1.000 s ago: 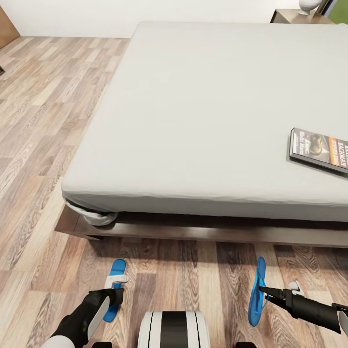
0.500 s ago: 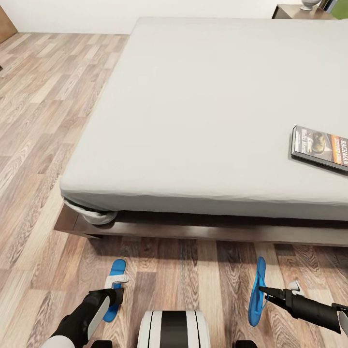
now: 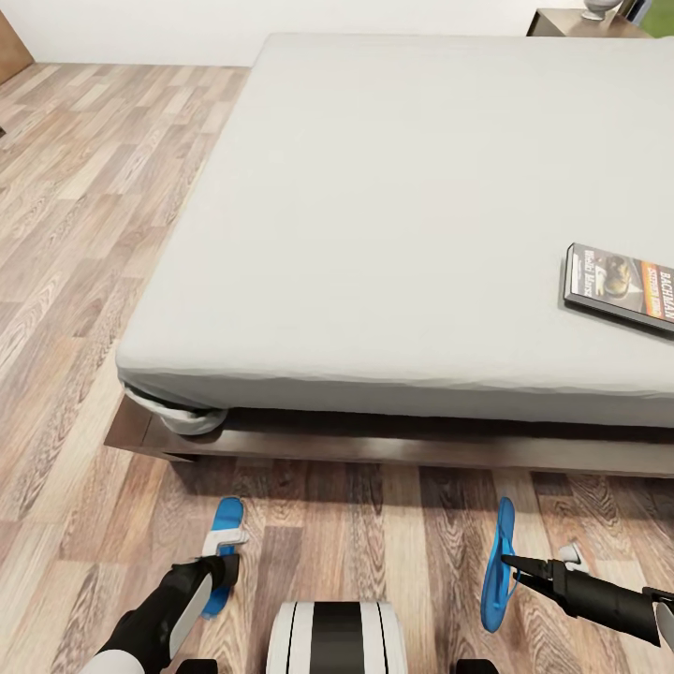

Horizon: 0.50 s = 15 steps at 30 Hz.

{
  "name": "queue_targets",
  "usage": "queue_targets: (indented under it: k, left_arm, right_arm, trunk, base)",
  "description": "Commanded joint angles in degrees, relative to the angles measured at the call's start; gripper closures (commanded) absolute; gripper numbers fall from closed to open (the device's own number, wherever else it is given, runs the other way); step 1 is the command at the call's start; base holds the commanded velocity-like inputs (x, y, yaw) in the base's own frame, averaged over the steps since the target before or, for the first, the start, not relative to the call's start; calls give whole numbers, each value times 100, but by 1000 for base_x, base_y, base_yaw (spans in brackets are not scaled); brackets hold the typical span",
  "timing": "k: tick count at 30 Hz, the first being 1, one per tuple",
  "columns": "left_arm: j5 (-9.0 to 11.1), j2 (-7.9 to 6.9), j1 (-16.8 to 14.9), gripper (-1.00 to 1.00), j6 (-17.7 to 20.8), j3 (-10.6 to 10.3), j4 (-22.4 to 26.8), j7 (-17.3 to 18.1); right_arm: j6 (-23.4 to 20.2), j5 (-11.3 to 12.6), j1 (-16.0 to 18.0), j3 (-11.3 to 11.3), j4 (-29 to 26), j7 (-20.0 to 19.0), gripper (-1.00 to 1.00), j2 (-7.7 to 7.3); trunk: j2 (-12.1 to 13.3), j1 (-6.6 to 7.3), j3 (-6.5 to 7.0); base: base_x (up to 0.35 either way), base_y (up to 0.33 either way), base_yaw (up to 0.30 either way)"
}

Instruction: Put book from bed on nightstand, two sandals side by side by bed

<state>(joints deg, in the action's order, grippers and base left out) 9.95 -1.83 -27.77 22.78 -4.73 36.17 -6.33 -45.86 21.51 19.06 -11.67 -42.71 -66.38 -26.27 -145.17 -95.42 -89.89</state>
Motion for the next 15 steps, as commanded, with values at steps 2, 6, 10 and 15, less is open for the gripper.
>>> queue_targets:
  k: [2,6,10,15]
  left_arm:
    - [60,-7,0,100,-72,-50,1,-55]
    - [60,-4,0,100,-125,-52,-4,-53]
    - [65,-2,0,100,-123,-54,-5,-52]
    - [68,-2,0,100,-116,-49,-12,-58]
  right_arm:
    - [-37,20,1,-2,0,-6,100,-1]
    - [-37,20,1,-2,0,-6,100,-1]
    - [-37,20,1,-2,0,-6,100,-1]
    - [-37,19,1,-2,2,-6,100,-1]
  trunk:
    - [-1,1,-3]
    - [-1,1,-3]
    - [-1,1,-3]
    - [-7,-9,-92]
  base:
    - [0,0,0]
    - [0,0,0]
    - [0,0,0]
    - [0,0,0]
